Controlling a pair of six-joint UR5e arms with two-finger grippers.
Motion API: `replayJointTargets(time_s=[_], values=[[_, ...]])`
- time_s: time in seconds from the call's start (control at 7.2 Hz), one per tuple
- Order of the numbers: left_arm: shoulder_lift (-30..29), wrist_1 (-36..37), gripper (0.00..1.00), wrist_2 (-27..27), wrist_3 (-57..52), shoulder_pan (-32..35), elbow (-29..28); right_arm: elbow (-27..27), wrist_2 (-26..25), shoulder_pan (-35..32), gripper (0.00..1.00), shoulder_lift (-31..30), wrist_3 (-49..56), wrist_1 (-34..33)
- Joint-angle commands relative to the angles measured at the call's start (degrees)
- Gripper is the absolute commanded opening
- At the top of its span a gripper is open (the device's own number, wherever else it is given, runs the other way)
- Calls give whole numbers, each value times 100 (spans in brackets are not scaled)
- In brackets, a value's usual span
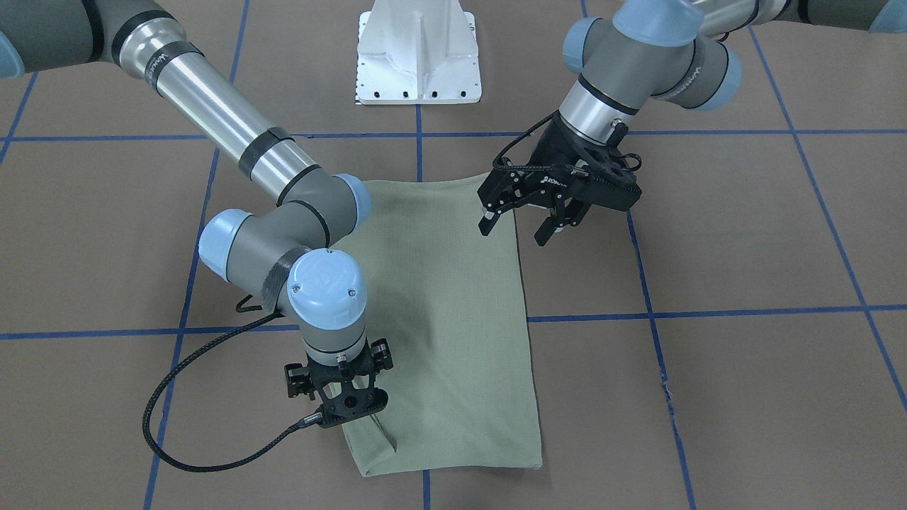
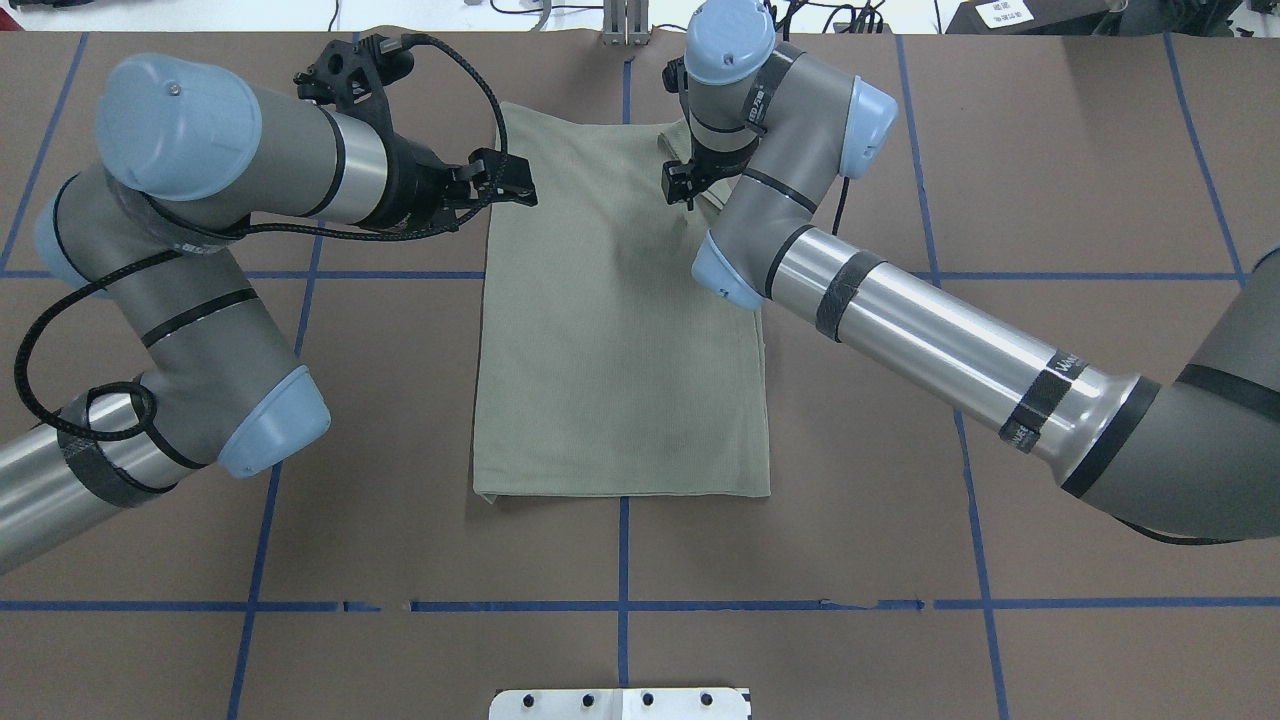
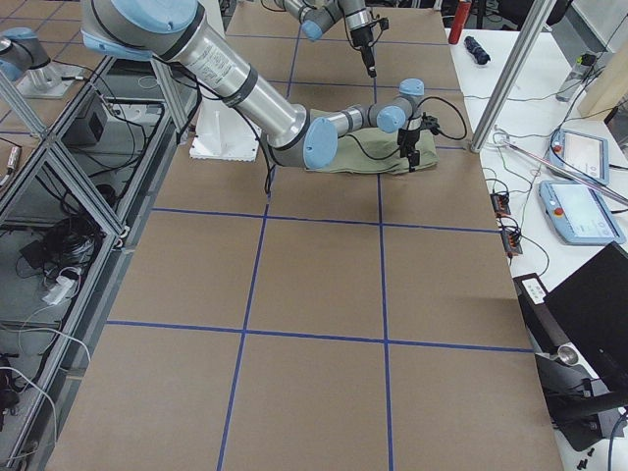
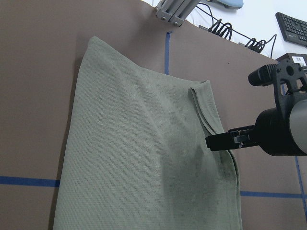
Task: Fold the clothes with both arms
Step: 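Hold and adjust the far corner fold with the right gripper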
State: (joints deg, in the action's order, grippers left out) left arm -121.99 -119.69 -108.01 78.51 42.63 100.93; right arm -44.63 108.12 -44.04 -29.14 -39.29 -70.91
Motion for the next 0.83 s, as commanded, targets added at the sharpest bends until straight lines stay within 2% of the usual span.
replayJointTargets(time_s=[0.0, 0.69], values=[[-27, 7, 100, 0, 7, 0, 32, 59, 16, 9, 100, 23, 0, 16], [-44, -2, 100, 0, 7, 0, 41, 59, 16, -148, 100, -91, 140, 7]])
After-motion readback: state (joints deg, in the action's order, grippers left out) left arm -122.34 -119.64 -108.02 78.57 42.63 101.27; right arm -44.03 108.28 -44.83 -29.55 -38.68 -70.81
